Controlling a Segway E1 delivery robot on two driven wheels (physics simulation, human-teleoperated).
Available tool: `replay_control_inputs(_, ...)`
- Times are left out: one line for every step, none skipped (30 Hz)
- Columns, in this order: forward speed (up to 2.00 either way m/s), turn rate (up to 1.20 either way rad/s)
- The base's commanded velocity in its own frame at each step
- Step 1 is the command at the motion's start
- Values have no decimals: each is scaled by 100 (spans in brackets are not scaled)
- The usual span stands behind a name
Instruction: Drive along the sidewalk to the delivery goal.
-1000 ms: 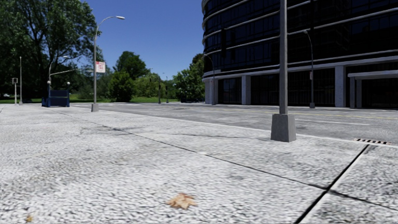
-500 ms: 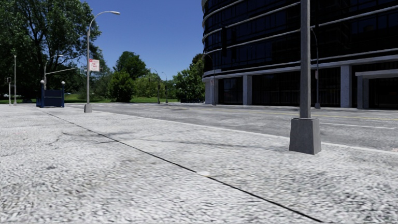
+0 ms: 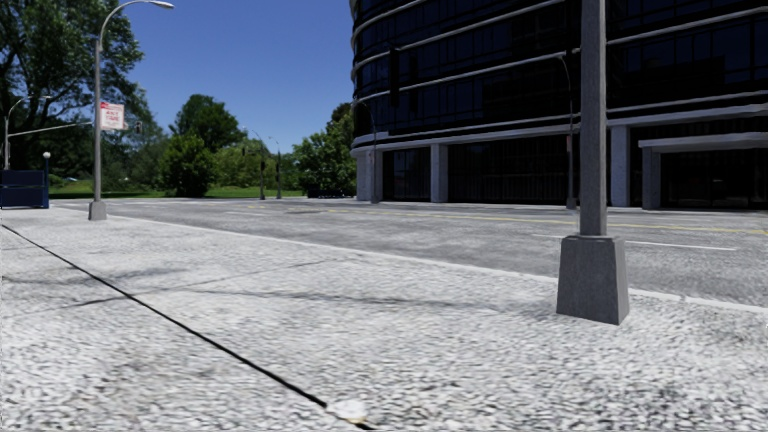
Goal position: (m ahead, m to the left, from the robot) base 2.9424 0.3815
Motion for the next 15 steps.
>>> replay_control_inputs(142, -44)
replay_control_inputs(142, -44)
replay_control_inputs(142, -39)
replay_control_inputs(142, 0)
replay_control_inputs(142, 0)
replay_control_inputs(142, 0)
replay_control_inputs(142, 0)
replay_control_inputs(142, 0)
replay_control_inputs(142, 0)
replay_control_inputs(142, 0)
replay_control_inputs(142, 0)
replay_control_inputs(142, 0)
replay_control_inputs(142, 0)
replay_control_inputs(142, 0)
replay_control_inputs(142, 0)
